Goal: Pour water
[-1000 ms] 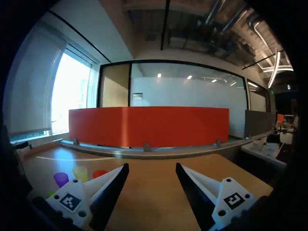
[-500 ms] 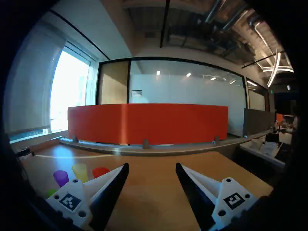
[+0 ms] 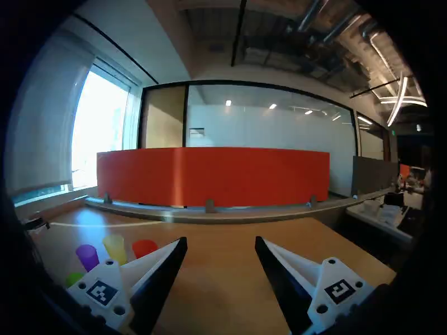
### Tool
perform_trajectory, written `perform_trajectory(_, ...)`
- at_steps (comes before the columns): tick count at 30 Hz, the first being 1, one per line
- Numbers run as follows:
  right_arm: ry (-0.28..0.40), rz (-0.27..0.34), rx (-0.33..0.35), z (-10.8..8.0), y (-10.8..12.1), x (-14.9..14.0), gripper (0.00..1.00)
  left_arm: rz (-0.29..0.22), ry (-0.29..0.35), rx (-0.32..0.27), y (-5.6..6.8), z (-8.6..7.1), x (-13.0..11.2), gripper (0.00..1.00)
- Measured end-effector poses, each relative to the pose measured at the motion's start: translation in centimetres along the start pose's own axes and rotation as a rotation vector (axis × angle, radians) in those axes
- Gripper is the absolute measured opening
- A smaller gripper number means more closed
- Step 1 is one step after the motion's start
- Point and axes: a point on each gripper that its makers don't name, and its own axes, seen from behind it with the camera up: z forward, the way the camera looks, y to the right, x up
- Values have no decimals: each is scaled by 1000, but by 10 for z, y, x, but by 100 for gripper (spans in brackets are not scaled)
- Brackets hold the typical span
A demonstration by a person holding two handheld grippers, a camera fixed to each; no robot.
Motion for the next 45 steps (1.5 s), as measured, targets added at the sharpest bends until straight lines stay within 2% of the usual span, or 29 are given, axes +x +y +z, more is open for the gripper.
perform_trajectory(8, -4, 8, -1, 1, 1, 0, 94, 24, -18, 10, -3, 1, -6, 89)
perform_trajectory(15, -3, 4, -1, 0, 0, -1, 94, 42, -38, 4, 0, 4, -11, 90)
perform_trajectory(33, -2, 8, -2, -4, 4, -3, 94, 43, -43, -2, 1, 4, -12, 89)
perform_trajectory(39, 22, -3, -9, -11, 9, 0, 94, 43, -44, -2, 2, 5, -13, 91)
perform_trajectory(45, 62, -40, -41, -19, 22, 4, 95, 42, -44, -2, 2, 4, -14, 93)
